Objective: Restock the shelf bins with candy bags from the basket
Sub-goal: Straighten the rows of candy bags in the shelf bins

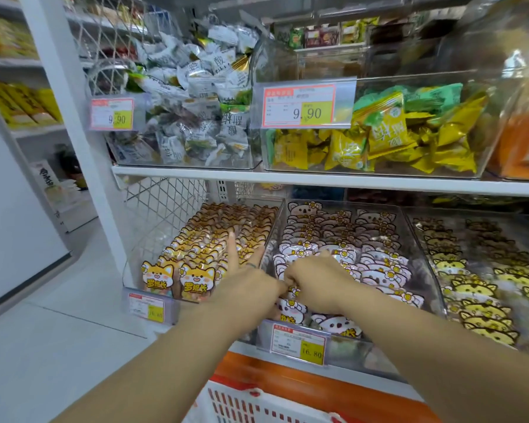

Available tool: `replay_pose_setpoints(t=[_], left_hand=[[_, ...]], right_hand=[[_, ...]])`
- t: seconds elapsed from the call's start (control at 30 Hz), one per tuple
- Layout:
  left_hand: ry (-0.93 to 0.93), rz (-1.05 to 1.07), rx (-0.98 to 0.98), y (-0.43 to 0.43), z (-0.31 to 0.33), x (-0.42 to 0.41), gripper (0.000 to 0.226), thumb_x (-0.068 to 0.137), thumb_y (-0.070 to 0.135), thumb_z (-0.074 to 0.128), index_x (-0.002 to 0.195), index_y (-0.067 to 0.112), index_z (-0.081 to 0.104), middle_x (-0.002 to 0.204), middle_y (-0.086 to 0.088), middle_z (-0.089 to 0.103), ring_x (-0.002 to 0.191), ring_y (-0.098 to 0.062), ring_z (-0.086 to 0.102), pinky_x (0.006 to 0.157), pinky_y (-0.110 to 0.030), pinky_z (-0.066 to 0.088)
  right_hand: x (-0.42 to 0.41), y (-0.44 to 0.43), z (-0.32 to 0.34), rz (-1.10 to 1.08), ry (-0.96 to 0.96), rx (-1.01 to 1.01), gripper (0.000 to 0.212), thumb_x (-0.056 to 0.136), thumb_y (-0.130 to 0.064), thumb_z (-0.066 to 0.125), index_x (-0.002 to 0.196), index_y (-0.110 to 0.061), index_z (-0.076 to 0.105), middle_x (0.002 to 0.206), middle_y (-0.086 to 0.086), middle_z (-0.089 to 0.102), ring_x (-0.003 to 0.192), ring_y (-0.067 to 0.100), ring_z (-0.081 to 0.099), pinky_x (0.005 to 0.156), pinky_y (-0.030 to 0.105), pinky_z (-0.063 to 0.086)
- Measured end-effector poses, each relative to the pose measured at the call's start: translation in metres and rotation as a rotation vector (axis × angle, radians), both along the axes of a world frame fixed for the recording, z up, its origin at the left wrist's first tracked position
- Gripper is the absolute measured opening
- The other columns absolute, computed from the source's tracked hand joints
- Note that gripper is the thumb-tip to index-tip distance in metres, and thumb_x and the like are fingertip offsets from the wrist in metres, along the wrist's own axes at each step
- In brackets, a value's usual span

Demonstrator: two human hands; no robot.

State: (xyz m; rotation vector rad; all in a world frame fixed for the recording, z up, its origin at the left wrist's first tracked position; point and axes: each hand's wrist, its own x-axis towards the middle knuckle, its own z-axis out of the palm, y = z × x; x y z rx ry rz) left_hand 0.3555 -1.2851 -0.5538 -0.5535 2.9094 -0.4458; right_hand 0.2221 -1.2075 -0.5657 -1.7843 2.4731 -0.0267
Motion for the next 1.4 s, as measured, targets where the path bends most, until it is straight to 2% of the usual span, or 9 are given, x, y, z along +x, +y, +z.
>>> replay_pose_setpoints(t=[0.23, 0.4, 0.6, 0.73, 0.8, 0.87, 0.93, 1.07, 1.4], left_hand=[[-0.1, -0.191, -0.288, 0.014, 0.012, -0.002, 0.03, 0.091, 0.007, 0.052, 0.115, 0.019, 0.067, 0.11, -0.019, 0.069, 0.143, -0.037, 0.029, 0.074, -0.064, -0.049], [-0.19, -0.156, -0.312, 0.021, 0.004, -0.016, 0.032, 0.096, 0.007, 0.045, 0.115, 0.014, 0.07, 0.1, -0.013, 0.066, 0.138, -0.042, 0.031, 0.082, -0.064, -0.041], [-0.158, -0.099, -0.223, 0.004, -0.007, -0.007, 0.025, 0.095, 0.028, 0.058, 0.117, 0.03, 0.07, 0.123, -0.009, 0.066, 0.147, -0.033, 0.022, 0.073, -0.065, -0.048], [0.041, -0.055, -0.118, -0.007, -0.002, 0.005, 0.044, 0.089, 0.062, 0.055, 0.123, 0.035, 0.062, 0.122, 0.008, 0.066, 0.147, -0.017, 0.024, 0.083, -0.062, -0.046], [0.104, -0.123, -0.09, -0.008, -0.001, 0.012, 0.041, 0.086, 0.064, 0.059, 0.118, 0.039, 0.066, 0.112, 0.01, 0.07, 0.141, -0.014, 0.036, 0.096, -0.066, -0.036], [0.13, -0.222, -0.102, -0.01, -0.008, 0.016, 0.031, 0.072, 0.058, 0.079, 0.094, 0.037, 0.075, 0.08, 0.012, 0.071, 0.108, -0.016, 0.062, 0.11, -0.063, 0.0], [0.158, -0.318, -0.162, -0.009, -0.015, 0.012, 0.028, 0.066, 0.055, 0.085, 0.082, 0.034, 0.074, 0.067, 0.013, 0.068, 0.083, -0.015, 0.066, 0.096, -0.046, 0.024], [0.077, -0.269, -0.015, 0.001, -0.008, -0.007, 0.034, 0.096, 0.052, 0.052, 0.119, 0.031, 0.065, 0.102, -0.002, 0.073, 0.1, -0.027, 0.065, 0.083, -0.035, 0.043], [-0.21, -0.092, 0.47, 0.004, 0.011, -0.033, 0.044, 0.1, 0.052, 0.049, 0.111, 0.013, 0.068, 0.078, 0.001, 0.052, 0.087, -0.023, 0.052, 0.078, -0.033, 0.046]], right_hand=[[0.002, 0.02, -0.007, -0.06, -0.078, -0.299, 0.012, 0.083, -0.027, 0.07, 0.093, -0.031, 0.065, 0.061, -0.013, 0.045, 0.08, 0.023, 0.054, 0.096, 0.032, 0.037], [0.001, 0.011, -0.006, -0.06, -0.061, -0.194, 0.026, 0.083, -0.03, 0.069, 0.109, -0.033, 0.069, 0.096, -0.006, 0.071, 0.099, 0.023, 0.063, 0.098, 0.036, 0.038], [-0.01, 0.018, 0.014, 0.0, -0.247, -0.106, 0.049, 0.083, -0.04, 0.076, 0.129, -0.032, 0.063, 0.123, -0.01, 0.066, 0.113, 0.015, 0.06, 0.096, 0.034, 0.047], [-0.006, 0.052, 0.02, -0.045, -0.205, -0.247, 0.016, 0.087, -0.05, 0.068, 0.097, -0.037, 0.069, 0.096, -0.018, 0.061, 0.092, 0.009, 0.058, 0.08, 0.033, 0.051], [-0.002, 0.071, 0.023, -0.039, -0.141, -0.164, 0.029, 0.085, -0.062, 0.063, 0.09, -0.035, 0.071, 0.095, -0.016, 0.054, 0.095, 0.008, 0.052, 0.082, 0.035, 0.05], [0.0, 0.085, 0.024, -0.054, 0.051, -0.069, 0.033, 0.086, -0.061, 0.062, 0.1, -0.033, 0.071, 0.104, -0.011, 0.052, 0.106, 0.013, 0.045, 0.088, 0.035, 0.047], [0.0, 0.089, 0.022, -0.07, 0.095, 0.027, 0.032, 0.089, -0.052, 0.063, 0.107, -0.027, 0.07, 0.109, -0.005, 0.058, 0.11, 0.019, 0.051, 0.089, 0.037, 0.049], [0.004, 0.08, 0.023, -0.072, 0.102, 0.143, 0.032, 0.089, -0.047, 0.064, 0.107, -0.021, 0.067, 0.097, 0.001, 0.064, 0.099, 0.029, 0.061, 0.074, 0.031, 0.047], [-0.001, 0.072, 0.016, -0.122, -0.078, 0.117, 0.036, 0.087, -0.046, 0.071, 0.101, -0.013, 0.066, 0.094, 0.007, 0.063, 0.09, 0.029, 0.057, 0.066, 0.031, 0.043]])
